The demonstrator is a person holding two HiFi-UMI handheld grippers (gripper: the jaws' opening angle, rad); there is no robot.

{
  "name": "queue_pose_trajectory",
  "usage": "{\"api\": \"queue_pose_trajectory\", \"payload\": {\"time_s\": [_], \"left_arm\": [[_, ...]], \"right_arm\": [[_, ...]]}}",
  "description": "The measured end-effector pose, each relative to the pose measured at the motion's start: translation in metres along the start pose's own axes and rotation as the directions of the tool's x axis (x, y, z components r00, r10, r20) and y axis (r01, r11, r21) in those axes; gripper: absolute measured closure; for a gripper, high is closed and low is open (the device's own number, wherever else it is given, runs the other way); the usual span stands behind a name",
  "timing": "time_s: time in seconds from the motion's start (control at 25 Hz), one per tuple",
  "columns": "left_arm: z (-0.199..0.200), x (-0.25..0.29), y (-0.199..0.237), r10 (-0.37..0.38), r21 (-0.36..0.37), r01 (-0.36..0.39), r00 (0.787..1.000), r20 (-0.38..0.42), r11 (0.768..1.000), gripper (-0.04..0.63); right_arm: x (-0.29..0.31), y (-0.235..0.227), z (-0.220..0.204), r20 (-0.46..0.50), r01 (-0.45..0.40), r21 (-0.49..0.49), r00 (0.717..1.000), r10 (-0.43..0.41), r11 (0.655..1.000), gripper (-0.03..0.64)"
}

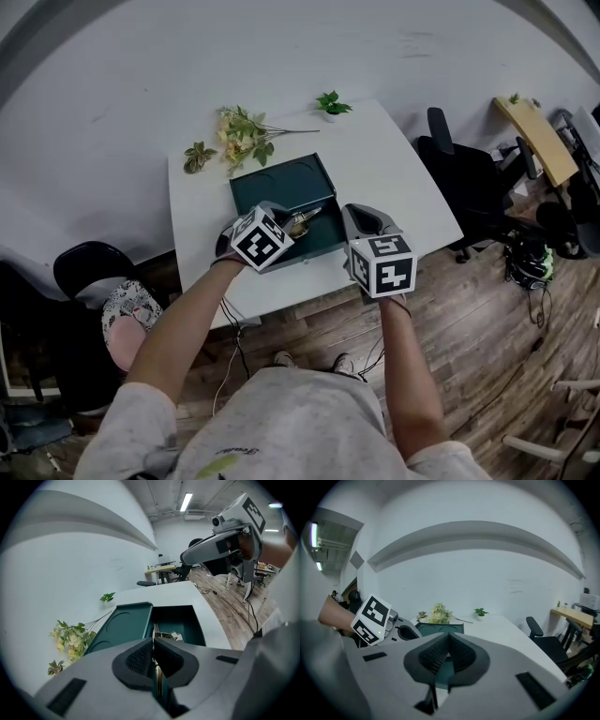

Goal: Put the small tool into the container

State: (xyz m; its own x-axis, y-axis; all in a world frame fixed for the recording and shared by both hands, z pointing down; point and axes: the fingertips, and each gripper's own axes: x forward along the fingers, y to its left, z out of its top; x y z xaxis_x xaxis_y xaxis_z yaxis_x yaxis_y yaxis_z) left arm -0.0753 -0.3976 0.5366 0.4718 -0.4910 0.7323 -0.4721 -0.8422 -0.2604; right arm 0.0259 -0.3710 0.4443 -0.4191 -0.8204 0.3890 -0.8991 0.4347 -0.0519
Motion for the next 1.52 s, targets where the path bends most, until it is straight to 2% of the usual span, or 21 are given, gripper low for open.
{"api": "queue_pose_trajectory", "payload": {"time_s": [0.28, 1.04, 1.52], "left_arm": [[-0.006, 0.006, 0.0, -0.002, 0.023, 0.003, 1.0, -0.02, 1.0, 0.589], [-0.005, 0.008, -0.001, -0.023, -0.097, 0.022, 1.0, -0.011, 0.995, 0.574], [-0.002, 0.014, -0.016, -0.038, -0.109, 0.036, 0.999, -0.023, 0.993, 0.555]], "right_arm": [[0.002, -0.001, -0.001, -0.007, 0.005, 0.0, 1.0, -0.005, 1.0, 0.612], [0.0, 0.006, -0.013, -0.045, -0.012, -0.012, 0.999, 0.011, 1.0, 0.612], [-0.006, 0.001, -0.014, -0.042, -0.02, -0.011, 0.999, 0.02, 1.0, 0.612]]}}
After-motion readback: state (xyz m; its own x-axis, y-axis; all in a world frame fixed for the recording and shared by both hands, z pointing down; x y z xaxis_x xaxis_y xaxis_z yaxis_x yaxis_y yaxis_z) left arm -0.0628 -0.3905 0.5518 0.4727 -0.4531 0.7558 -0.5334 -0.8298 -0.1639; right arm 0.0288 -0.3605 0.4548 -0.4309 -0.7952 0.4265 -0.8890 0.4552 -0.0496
